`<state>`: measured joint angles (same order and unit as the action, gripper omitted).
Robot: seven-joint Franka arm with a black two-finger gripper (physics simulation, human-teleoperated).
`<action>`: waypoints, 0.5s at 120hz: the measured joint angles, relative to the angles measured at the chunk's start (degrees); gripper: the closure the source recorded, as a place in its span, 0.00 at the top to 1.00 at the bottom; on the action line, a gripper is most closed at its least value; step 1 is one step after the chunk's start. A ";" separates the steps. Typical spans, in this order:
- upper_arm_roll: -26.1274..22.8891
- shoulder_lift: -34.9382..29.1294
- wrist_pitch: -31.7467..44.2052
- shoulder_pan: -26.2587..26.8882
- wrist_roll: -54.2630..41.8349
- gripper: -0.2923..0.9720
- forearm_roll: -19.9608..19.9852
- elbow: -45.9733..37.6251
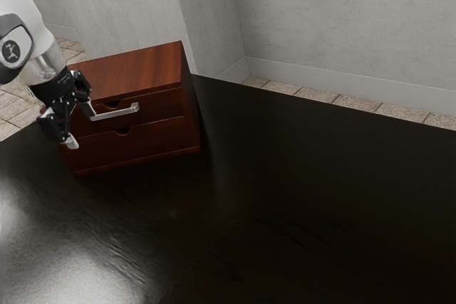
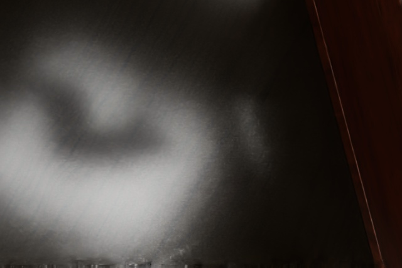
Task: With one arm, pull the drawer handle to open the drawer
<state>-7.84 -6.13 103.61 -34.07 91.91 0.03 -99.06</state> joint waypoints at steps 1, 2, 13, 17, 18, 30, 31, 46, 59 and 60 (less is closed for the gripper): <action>0.00 0.25 0.07 0.12 0.09 0.77 0.00 0.24; 0.00 0.48 0.15 0.22 0.19 0.77 0.01 0.44; 0.01 2.03 1.07 0.67 1.62 0.77 -0.11 1.41; 0.08 2.61 1.48 0.75 2.14 0.77 -0.13 1.52; 0.12 2.80 1.60 0.78 2.26 0.77 -0.13 1.54; 0.40 5.04 2.96 0.64 3.61 0.77 -0.15 2.42; 0.41 5.21 3.05 0.61 3.71 0.77 -0.16 2.55; 0.45 8.16 4.03 0.06 4.98 0.77 -0.42 5.69; 0.46 9.74 4.90 -0.28 5.84 0.77 -0.52 6.69; 0.46 9.82 4.98 -0.29 5.90 0.77 -0.52 6.71</action>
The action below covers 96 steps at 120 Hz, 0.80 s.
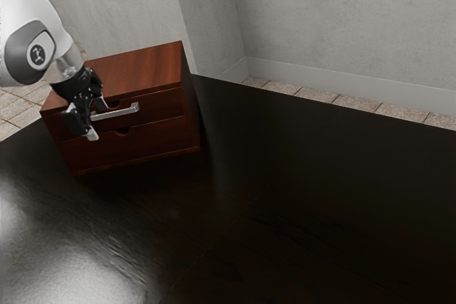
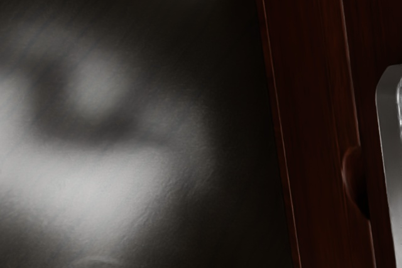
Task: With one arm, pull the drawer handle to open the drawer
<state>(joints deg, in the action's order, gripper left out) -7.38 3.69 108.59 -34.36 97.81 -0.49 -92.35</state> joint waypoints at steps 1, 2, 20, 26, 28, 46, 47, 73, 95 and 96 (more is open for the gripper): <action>0.00 0.08 0.08 0.00 0.06 0.77 0.00 0.03; 0.00 0.17 0.15 0.00 0.12 0.77 0.00 0.08; 0.00 3.35 1.41 0.47 1.01 0.77 -0.20 3.48; 0.00 4.17 1.73 0.52 1.24 0.77 -0.32 4.20; 0.00 4.36 1.83 0.52 1.31 0.77 -0.35 4.31; 0.00 5.29 2.74 0.50 1.87 0.77 -0.50 4.64; 0.00 5.34 2.79 0.51 1.90 0.77 -0.51 4.65; 0.15 6.28 4.14 0.29 2.37 0.77 -0.62 4.69; 0.60 6.69 4.99 0.01 2.49 0.77 -0.64 4.62; 0.64 6.70 5.02 0.01 2.48 0.77 -0.64 4.62</action>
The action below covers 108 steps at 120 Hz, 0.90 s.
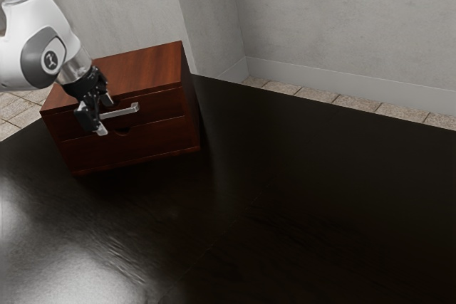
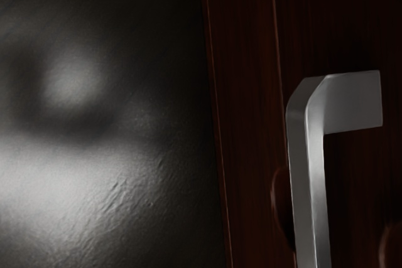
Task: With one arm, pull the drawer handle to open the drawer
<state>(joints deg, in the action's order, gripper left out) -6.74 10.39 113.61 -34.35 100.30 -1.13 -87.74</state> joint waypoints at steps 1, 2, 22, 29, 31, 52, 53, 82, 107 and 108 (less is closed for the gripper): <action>0.03 0.00 0.03 -0.01 0.00 0.77 0.00 0.00; 0.06 0.01 0.05 -0.02 -0.01 0.77 0.00 0.00; 0.23 0.08 0.44 -0.03 -0.07 0.72 0.06 -0.07; 0.24 0.06 0.58 -0.03 -0.11 0.65 0.06 -0.08; 0.26 0.08 0.62 -0.01 -0.12 0.64 0.06 -0.09; 0.68 0.81 1.18 0.06 -0.38 0.54 0.11 0.00; 0.73 0.91 1.24 0.08 -0.40 0.54 0.13 0.01; 1.11 1.05 2.57 0.20 -1.17 0.50 0.42 -0.56; 1.12 0.84 2.95 0.67 -1.74 0.43 0.48 -0.88; 1.11 0.84 2.96 0.66 -1.76 0.43 0.48 -0.89</action>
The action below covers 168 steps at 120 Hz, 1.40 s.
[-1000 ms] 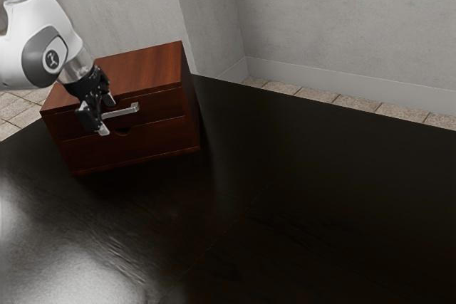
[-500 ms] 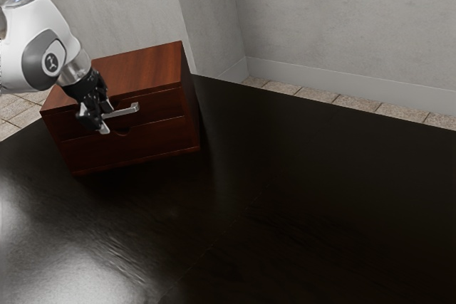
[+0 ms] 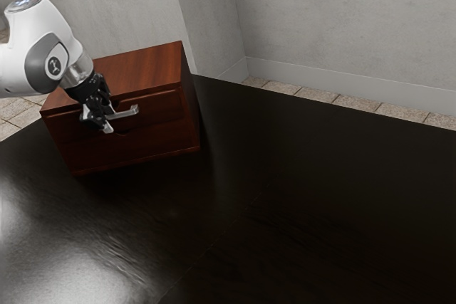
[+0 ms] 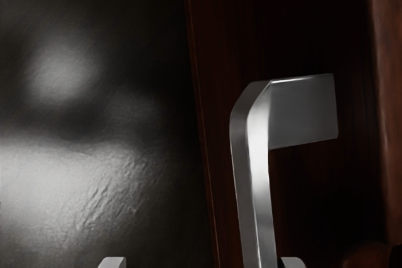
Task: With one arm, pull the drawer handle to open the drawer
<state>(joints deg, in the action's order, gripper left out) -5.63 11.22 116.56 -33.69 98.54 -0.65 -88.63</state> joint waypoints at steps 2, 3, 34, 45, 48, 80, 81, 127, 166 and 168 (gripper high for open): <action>-0.01 -0.01 0.02 0.00 -0.04 0.42 0.01 -0.02; -0.01 -0.01 0.02 0.00 -0.05 0.42 0.01 -0.03; -0.09 -2.12 0.16 0.02 -0.51 0.39 0.11 -2.74; -0.10 -2.54 0.25 0.04 -0.63 0.38 0.11 -3.51; -0.09 -2.70 0.33 0.05 -0.65 0.38 0.12 -3.76; -0.12 -5.35 0.86 0.11 -0.90 0.37 0.20 -7.28; -0.12 -5.46 0.87 0.12 -0.91 0.37 0.20 -7.39; -0.07 -9.66 2.35 0.89 -1.11 0.37 0.22 -12.74; -0.31 -12.86 4.06 1.13 -1.21 0.37 0.37 -17.55; -0.31 -13.02 4.15 1.14 -1.22 0.37 0.38 -17.78</action>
<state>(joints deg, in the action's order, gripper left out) -5.94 -1.80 120.71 -32.54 97.32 -0.27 -106.41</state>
